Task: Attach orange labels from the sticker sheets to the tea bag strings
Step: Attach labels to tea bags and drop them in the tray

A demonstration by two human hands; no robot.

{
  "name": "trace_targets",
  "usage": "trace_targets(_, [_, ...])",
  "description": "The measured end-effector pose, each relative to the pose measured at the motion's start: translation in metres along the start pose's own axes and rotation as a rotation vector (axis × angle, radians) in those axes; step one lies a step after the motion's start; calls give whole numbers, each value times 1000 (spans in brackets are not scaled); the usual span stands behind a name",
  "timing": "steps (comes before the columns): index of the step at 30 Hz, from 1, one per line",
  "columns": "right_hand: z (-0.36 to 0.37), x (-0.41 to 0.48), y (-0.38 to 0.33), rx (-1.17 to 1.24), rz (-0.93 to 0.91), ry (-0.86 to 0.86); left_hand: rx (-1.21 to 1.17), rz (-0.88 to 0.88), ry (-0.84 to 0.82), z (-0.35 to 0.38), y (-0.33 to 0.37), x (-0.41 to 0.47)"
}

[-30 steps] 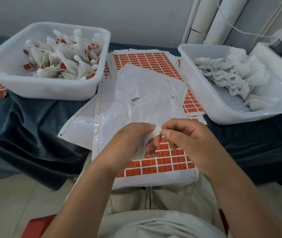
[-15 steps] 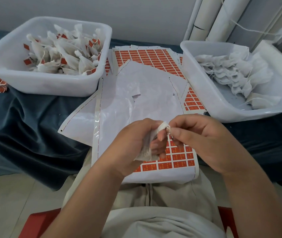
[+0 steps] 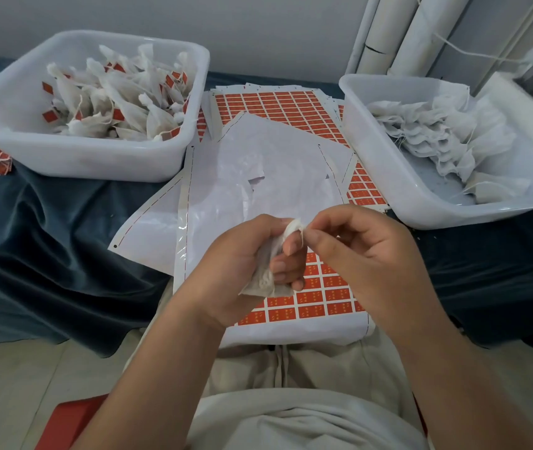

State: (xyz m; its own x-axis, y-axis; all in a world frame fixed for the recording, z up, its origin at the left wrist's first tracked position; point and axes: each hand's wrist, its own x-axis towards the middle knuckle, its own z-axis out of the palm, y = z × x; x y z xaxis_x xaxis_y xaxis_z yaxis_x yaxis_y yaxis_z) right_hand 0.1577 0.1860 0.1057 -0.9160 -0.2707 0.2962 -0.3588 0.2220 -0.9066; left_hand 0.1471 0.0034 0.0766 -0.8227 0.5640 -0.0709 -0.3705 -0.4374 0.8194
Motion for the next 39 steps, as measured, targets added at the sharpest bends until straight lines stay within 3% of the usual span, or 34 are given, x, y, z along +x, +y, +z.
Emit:
trace_targets(3, [2,0,-2,-264,-138,50,46,-7,33,-4,-1,0])
trace_targets(7, [1,0,-6,-447,-236,61,365,-167,374,-9,-7,24])
trace_targets(9, [0,0,-5,-463,-209,52,521,-259,452,-13,-11,24])
trace_targets(11, [-5,1,-1,-374,-78,18,562,-232,445,-16,-13,26])
trace_targets(13, [-10,3,3,-108,128,-121,464,-215,389,-16,-11,24])
trace_targets(16, [-17,6,11,301,301,-308,187,-145,103,-7,-4,15])
trace_targets(18, [-19,9,15,403,343,-335,130,-105,36,0,-3,7])
trace_targets(24, [-22,6,4,46,244,-290,230,-68,173,4,-6,3])
trace_targets(29, [-15,0,-4,-149,62,-146,140,-3,100,6,-4,1])
trace_targets(33, [-8,-1,-7,-321,-83,-70,97,66,134,7,-4,2])
trace_targets(39, [-7,-1,-7,-217,-2,-137,99,51,154,9,-2,2])
